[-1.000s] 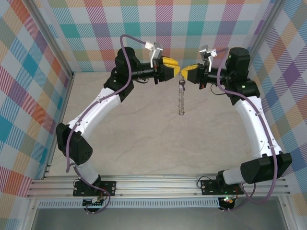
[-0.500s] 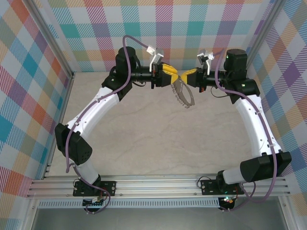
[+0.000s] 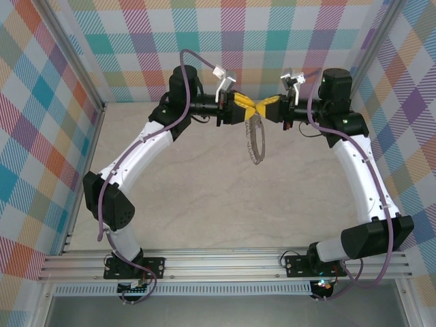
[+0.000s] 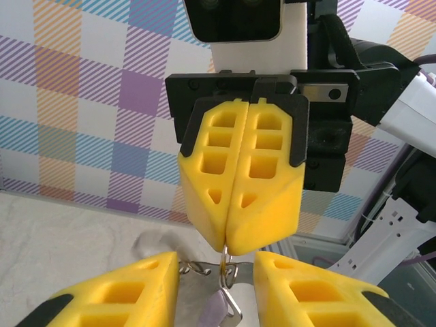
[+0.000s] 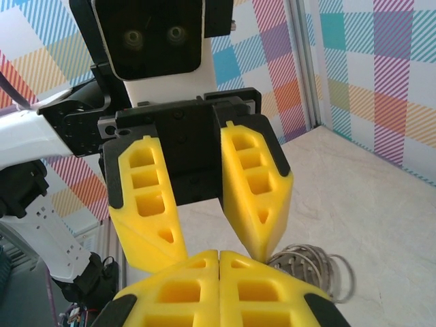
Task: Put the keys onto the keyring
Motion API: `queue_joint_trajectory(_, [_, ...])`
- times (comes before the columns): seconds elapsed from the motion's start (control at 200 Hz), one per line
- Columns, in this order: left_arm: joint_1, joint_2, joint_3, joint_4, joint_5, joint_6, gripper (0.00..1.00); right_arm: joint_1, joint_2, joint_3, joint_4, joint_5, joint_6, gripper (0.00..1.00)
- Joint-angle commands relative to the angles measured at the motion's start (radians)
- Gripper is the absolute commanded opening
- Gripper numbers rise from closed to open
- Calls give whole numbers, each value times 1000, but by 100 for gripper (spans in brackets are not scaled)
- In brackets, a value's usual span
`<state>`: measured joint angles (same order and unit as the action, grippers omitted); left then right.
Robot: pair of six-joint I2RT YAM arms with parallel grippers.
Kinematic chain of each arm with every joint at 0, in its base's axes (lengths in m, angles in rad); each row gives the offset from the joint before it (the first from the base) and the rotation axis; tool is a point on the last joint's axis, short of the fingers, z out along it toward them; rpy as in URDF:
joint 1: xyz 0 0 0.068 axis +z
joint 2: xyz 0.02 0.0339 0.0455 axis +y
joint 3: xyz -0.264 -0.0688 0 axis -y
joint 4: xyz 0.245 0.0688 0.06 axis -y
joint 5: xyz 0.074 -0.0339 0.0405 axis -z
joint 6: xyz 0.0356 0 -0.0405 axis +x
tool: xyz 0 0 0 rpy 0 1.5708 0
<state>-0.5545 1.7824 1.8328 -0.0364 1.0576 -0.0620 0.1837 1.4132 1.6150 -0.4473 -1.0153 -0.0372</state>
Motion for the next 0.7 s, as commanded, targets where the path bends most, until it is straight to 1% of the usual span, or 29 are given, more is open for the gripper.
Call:
queue_joint_trajectory(0.0, [-13,15,45,-4,27,5,34,3,-4,-10,56,-48,14,0])
queue_joint_trajectory(0.21, [-24,28,57,13,31,-9,32,3,-3,-18,62,-51,14,0])
queue_joint_trajectory(0.335, [-27,31,55,44,34,-35,29,4,-4,-21,61,-47,13,0])
queue_joint_trajectory(0.375, [-28,31,54,53,36,-42,26,2,-2,-21,62,-43,13,0])
queue_joint_trajectory(0.49, [-34,33,52,76,41,-57,25,4,3,-20,69,-42,21,0])
queue_joint_trajectory(0.645, [-45,37,53,80,50,-57,10,2,4,-24,88,-42,41,0])
queue_joint_trajectory(0.695, [-50,38,53,81,50,-58,2,4,6,-25,101,-50,50,0])
